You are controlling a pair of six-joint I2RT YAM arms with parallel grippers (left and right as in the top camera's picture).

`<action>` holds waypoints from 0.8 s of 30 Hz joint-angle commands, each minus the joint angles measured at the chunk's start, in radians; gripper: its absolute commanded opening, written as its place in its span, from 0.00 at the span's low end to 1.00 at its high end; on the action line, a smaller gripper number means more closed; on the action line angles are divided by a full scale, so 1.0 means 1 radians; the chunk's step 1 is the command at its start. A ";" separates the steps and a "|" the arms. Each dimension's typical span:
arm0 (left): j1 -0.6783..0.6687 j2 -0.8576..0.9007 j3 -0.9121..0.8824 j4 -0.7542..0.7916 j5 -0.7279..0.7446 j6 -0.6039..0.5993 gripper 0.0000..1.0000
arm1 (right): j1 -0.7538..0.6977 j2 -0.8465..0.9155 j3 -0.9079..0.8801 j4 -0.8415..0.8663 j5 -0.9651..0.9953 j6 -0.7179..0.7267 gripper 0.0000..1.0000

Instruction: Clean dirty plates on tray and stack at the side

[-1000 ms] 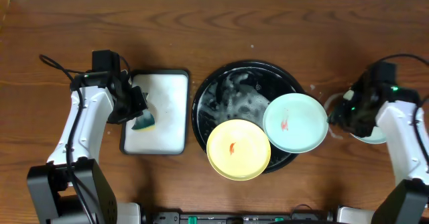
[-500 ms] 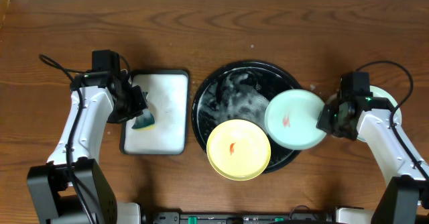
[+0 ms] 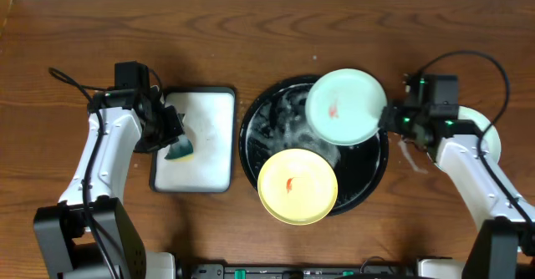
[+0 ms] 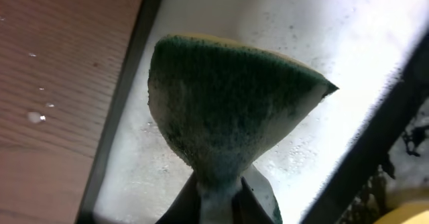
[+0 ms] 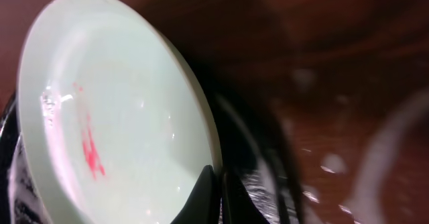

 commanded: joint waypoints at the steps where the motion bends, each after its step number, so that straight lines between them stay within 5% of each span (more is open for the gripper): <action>1: 0.002 0.000 0.004 0.010 0.081 0.022 0.08 | 0.061 0.053 0.013 0.011 0.033 0.014 0.01; 10: -0.039 0.000 0.007 0.014 0.106 0.041 0.08 | 0.135 0.174 0.016 0.029 0.101 0.057 0.06; 18: -0.057 0.000 0.007 0.016 0.106 0.056 0.08 | 0.134 0.163 0.329 -0.391 0.121 -0.194 0.18; 24: -0.057 0.000 0.007 0.029 0.106 0.056 0.08 | 0.122 0.179 0.356 -0.393 0.156 -0.154 0.20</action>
